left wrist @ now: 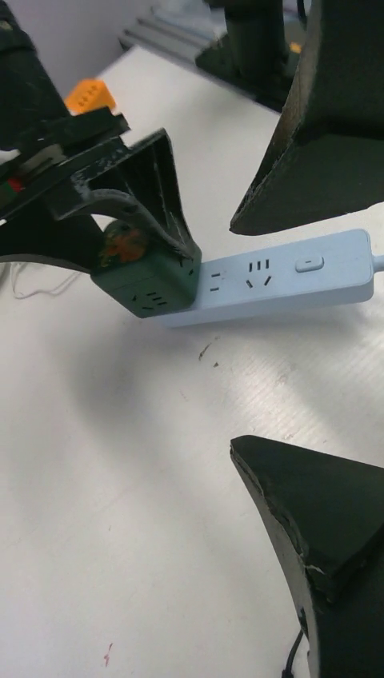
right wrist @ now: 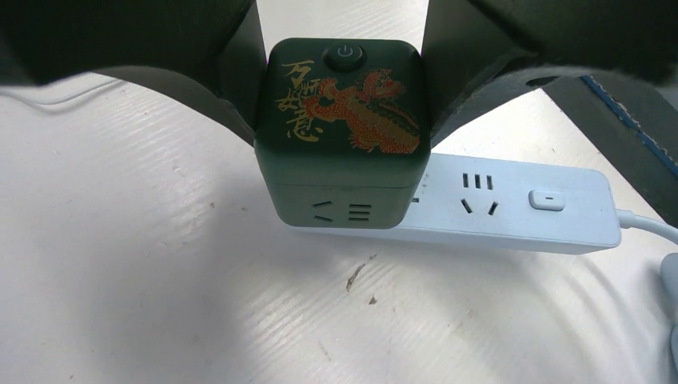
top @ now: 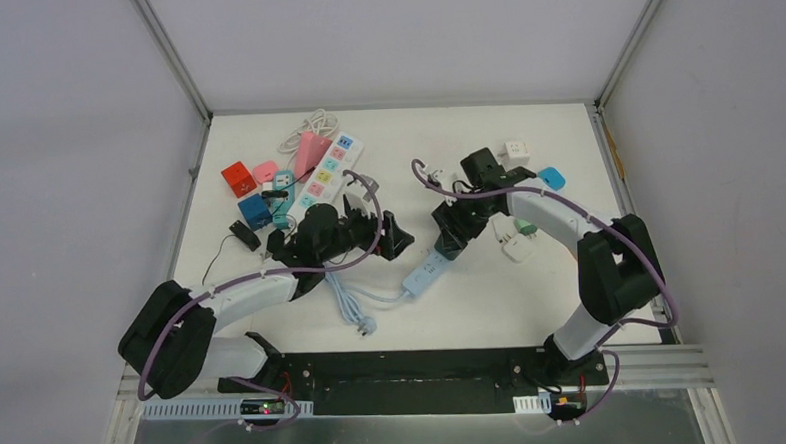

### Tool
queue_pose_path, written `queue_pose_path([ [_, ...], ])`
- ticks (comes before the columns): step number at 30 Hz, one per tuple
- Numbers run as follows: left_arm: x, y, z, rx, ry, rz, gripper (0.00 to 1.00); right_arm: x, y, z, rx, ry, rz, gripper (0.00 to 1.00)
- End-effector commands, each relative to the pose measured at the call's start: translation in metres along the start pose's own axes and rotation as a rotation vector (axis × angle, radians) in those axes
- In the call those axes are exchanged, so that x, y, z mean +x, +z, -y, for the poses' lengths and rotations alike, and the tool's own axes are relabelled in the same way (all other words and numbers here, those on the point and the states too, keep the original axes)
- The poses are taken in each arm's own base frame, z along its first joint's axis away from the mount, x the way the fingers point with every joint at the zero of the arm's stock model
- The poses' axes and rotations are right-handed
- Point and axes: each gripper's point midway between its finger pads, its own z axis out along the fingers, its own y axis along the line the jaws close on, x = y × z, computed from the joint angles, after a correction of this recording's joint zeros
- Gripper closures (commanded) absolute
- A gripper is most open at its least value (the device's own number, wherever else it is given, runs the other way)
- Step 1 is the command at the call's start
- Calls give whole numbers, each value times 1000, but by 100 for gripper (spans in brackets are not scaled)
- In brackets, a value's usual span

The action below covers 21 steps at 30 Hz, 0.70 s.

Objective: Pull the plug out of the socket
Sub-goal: Remove the plug from the socket.

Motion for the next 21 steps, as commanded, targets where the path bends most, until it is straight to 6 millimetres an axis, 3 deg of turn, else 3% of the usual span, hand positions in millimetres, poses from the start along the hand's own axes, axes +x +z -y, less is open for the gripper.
queue_pose_path([
  [1,-16,-10,14,74,-253,19,1,-32,-28,-19,-33,-176,184,100],
  [5,-4,-8,22,130,-443,-48,4,-38,-39,-29,-65,-299,283,100],
  [9,9,-2,26,159,-540,-100,7,-37,-48,-20,-21,-313,356,100],
  [10,10,0,28,176,-556,-102,7,-41,-51,-36,-108,-357,410,100],
  [13,7,6,37,247,-614,-104,7,-44,-58,-36,-108,-386,482,100],
  [21,18,27,60,425,-745,-147,22,-48,-62,-38,-108,-429,547,100],
])
